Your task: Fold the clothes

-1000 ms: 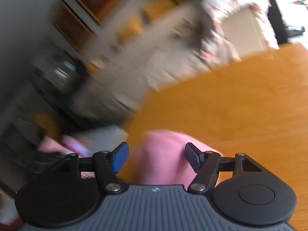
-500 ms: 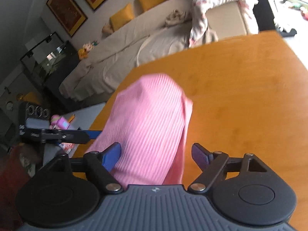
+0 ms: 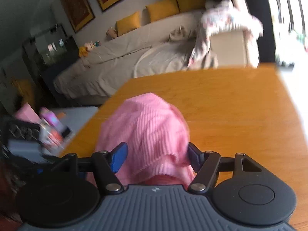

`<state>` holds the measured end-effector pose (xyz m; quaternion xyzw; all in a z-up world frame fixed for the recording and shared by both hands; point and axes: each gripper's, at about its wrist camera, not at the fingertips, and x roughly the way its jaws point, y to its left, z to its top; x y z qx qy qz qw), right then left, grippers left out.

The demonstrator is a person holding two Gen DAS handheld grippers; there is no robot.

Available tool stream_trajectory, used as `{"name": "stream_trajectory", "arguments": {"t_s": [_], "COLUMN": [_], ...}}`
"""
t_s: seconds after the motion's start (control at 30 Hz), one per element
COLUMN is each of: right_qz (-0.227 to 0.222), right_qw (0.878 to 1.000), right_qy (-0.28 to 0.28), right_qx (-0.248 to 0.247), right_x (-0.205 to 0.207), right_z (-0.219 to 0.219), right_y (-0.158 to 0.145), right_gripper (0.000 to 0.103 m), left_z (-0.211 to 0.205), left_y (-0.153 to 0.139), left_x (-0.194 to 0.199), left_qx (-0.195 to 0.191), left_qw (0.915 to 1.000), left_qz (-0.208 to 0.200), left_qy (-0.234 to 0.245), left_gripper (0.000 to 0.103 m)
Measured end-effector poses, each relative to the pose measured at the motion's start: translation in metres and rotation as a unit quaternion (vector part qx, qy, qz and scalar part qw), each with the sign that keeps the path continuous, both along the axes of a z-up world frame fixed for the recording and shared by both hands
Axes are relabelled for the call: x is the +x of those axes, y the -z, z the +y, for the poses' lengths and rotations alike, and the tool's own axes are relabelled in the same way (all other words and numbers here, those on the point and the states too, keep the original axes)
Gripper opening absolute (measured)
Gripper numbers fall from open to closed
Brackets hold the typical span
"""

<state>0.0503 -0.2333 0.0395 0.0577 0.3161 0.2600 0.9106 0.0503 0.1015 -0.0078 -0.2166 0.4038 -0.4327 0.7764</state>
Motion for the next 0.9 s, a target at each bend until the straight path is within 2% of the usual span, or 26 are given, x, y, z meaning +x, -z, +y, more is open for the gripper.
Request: {"name": "stream_trajectory", "arguments": {"t_s": [0.07,0.1,0.17,0.27,0.33,0.37,0.43,0.47,0.53,0.6,0.7,0.77,0.9], "right_qz": [-0.078,-0.115,-0.169,-0.179,-0.185,-0.193,-0.213,-0.209,-0.154,-0.098,-0.128,-0.148,-0.187], "right_qw": [0.995,0.988,0.971,0.95,0.931,0.921,0.9,0.907,0.95,0.979,0.968,0.96,0.94], "right_qy": [-0.014,-0.026,-0.075,-0.134,-0.172,-0.173,-0.176,-0.167,-0.132,-0.096,-0.108,-0.116,-0.132], "right_qx": [-0.067,-0.096,-0.151,-0.22,-0.264,-0.292,-0.337,-0.325,-0.239,-0.151,-0.185,-0.208,-0.253], "right_x": [-0.024,-0.035,-0.057,-0.069,-0.077,-0.077,-0.076,-0.072,-0.055,-0.038,-0.048,-0.054,-0.067], "right_z": [0.011,0.018,0.042,0.083,0.109,0.116,0.126,0.123,0.102,0.081,0.087,0.091,0.099], "right_y": [-0.01,-0.014,-0.014,0.011,0.027,0.038,0.054,0.05,0.031,0.011,0.023,0.031,0.048], "right_gripper": [0.072,0.074,0.077,0.077,0.077,0.077,0.073,0.069,0.057,0.056,0.056,0.059,0.086], "left_z": [0.03,0.046,0.074,0.087,0.082,0.079,0.07,0.065,0.058,0.047,0.013,-0.007,-0.025], "left_y": [-0.006,-0.009,-0.015,-0.025,-0.025,-0.025,-0.018,-0.014,-0.01,-0.004,0.002,0.006,0.01], "left_x": [-0.003,-0.003,-0.002,-0.007,-0.009,-0.01,-0.011,-0.011,-0.014,-0.021,-0.029,-0.032,-0.026], "left_qx": [0.001,-0.004,-0.022,-0.015,0.001,0.009,0.02,0.026,0.031,0.026,0.021,0.034,0.028], "left_qw": [0.9977,0.9934,0.9794,0.9609,0.9591,0.9586,0.9625,0.9646,0.9693,0.9758,0.9859,0.99,0.9936], "left_qz": [0.0,0.001,-0.005,-0.046,-0.055,-0.058,-0.051,-0.047,-0.045,-0.049,-0.066,-0.079,-0.078], "left_qy": [-0.068,-0.115,-0.201,-0.273,-0.278,-0.279,-0.266,-0.258,-0.24,-0.211,-0.152,-0.112,-0.076], "left_gripper": [0.094,0.094,0.094,0.094,0.094,0.093,0.087,0.08,0.073,0.068,0.068,0.068,0.068]}}
